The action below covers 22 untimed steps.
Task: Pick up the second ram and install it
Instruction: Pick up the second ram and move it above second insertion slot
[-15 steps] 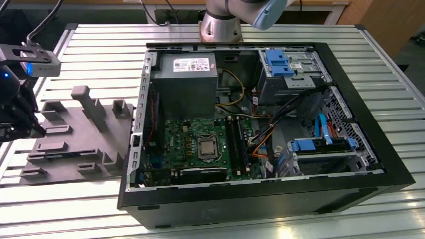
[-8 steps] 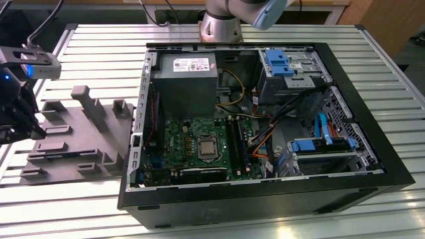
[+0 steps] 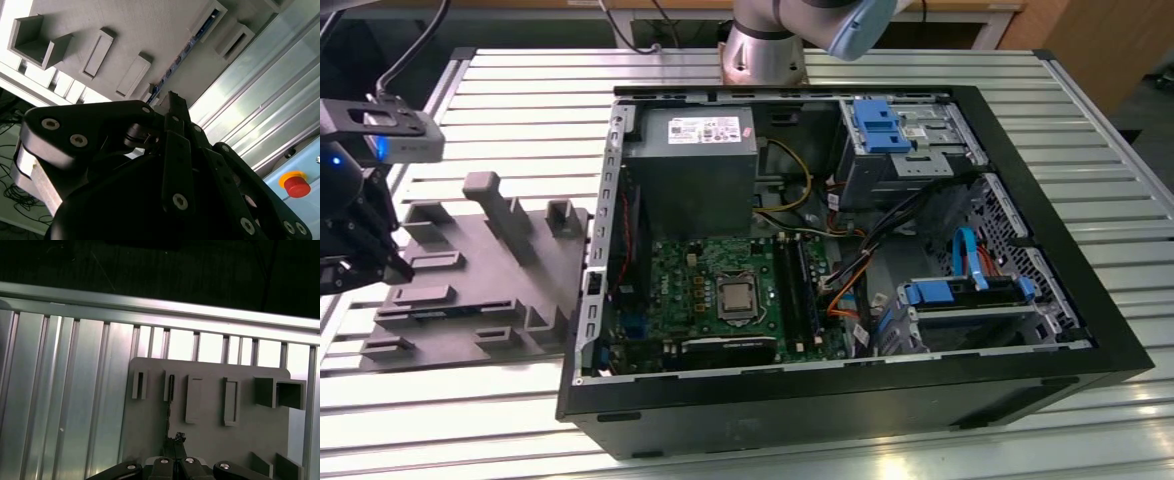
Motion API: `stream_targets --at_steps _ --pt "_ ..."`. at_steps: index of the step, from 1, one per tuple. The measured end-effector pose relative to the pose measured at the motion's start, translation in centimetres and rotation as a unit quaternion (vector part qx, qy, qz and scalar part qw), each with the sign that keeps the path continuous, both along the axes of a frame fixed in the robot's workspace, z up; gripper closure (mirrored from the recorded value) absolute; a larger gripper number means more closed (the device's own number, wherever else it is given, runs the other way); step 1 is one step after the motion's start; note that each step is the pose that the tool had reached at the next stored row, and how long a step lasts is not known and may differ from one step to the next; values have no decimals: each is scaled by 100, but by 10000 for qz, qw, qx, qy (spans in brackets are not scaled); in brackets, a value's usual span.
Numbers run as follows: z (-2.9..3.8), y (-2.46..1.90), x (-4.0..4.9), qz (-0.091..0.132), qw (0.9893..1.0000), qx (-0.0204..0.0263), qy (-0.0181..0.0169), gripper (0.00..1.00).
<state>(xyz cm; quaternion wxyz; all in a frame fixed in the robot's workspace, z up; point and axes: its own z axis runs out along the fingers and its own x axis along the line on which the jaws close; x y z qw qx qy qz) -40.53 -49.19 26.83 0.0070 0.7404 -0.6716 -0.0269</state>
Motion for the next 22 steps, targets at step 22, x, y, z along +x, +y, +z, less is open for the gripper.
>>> stream_targets --at_steps 22 --pt "-151 -8 0 0 10000 0 0 89"
